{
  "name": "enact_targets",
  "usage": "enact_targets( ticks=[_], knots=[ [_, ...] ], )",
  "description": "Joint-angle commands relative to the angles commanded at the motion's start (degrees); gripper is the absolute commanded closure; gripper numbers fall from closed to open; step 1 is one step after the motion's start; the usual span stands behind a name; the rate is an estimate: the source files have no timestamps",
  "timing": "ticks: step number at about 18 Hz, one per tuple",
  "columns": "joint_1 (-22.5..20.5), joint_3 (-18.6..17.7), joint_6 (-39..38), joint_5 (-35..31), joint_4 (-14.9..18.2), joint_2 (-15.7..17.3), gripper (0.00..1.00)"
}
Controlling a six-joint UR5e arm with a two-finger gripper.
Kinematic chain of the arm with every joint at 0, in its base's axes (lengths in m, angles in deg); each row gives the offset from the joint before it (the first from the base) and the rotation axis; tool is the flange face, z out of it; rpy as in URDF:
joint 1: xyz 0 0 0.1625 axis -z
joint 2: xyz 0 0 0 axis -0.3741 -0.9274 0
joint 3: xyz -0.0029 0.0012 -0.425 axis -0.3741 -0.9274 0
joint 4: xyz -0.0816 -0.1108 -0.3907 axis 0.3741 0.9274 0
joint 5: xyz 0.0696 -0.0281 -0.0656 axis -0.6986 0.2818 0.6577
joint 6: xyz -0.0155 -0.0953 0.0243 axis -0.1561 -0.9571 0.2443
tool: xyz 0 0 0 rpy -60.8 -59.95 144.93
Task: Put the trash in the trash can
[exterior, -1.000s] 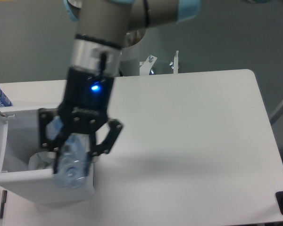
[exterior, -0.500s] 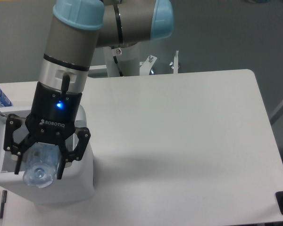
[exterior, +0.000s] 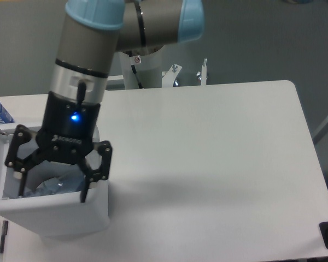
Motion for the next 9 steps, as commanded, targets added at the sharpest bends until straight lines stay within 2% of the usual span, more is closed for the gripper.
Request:
enact_targets(
  ticks=[5, 9],
  knots=[
    [-3.52, 0.88, 0.09, -0.7, 0.18, 0.09, 0.0],
    [-5.54, 1.68, 3.76, -7.98, 0.35, 0.09, 0.0]
  ],
)
